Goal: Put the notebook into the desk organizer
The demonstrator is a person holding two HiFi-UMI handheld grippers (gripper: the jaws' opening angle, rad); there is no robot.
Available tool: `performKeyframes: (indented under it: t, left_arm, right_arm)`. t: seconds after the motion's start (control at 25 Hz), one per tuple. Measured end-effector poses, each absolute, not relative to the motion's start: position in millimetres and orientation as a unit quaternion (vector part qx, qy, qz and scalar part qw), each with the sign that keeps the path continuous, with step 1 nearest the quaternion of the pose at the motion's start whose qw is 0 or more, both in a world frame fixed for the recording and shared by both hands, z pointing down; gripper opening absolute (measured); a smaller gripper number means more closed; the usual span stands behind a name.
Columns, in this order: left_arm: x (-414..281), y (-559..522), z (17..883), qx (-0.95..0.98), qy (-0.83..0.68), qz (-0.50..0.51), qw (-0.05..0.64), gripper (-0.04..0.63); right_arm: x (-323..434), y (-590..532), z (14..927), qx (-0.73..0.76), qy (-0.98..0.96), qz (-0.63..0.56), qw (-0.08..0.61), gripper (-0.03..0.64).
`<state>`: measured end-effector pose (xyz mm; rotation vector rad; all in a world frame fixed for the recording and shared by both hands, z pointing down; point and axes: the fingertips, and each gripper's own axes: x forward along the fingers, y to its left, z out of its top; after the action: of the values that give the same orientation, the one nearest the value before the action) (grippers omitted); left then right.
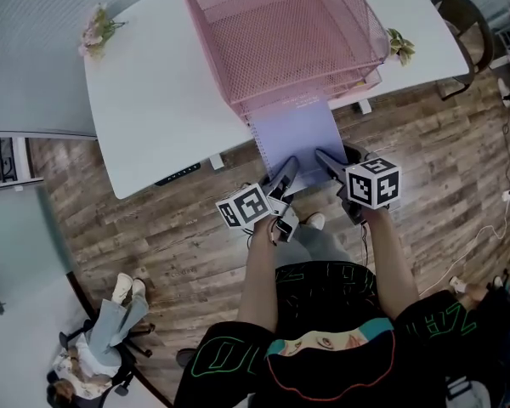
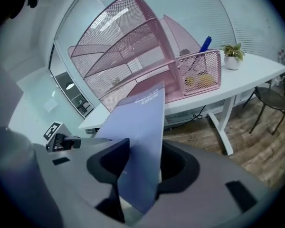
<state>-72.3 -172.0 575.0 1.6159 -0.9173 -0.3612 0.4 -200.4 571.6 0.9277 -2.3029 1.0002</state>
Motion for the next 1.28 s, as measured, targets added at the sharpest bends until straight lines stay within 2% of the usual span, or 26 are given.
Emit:
performKeyframes:
  t: [0.12, 0.48, 0.6, 0.68, 0.72, 0.88, 1.16, 1.28]
  left_arm:
    - [-76, -182, 577, 0.692, -0.393, -0.154, 0.586, 0.040]
    - [-87, -205, 577, 0.694, -0.388, -0.147, 0.588, 0.031]
    - [-88, -212, 574, 0.694, -0.381, -0.154, 0.591, 0.035]
    - [-88, -216, 572, 0.695, -0.375, -0.157, 0.593, 0.040]
    - [-89, -217, 571, 0.696, -0.371, -0.160, 0.594, 0.043]
    - [-91, -225, 568, 0.691, -0.366, -0.174, 0.598, 0.048]
    - [-91, -228, 567, 0.691, -0.358, -0.179, 0.602, 0.053]
    - [-90, -227, 563, 0.699, -0.352, -0.171, 0.599, 0.129]
  right_arm:
    - [7, -208, 575, 0.352, -0.832, 0.344, 0.254, 0.196]
    - [36, -207, 561, 0.354, -0.841, 0.207, 0.353, 0.195]
    - [31, -192, 555, 0.312, -0.851, 0.147, 0.397, 0.132]
    - [26, -177, 555, 0.272, -0.852, 0.109, 0.434, 0.042]
    - [22, -167, 557, 0.243, -0.853, 0.099, 0.451, 0.025]
    - [-6, -136, 572, 0.164, -0.860, 0.089, 0.476, 0.020]
    - [-37, -146, 586, 0.195, -0.846, 0.029, 0.495, 0.021]
    - [-42, -150, 583, 0.201, -0.847, 0.020, 0.491, 0.017]
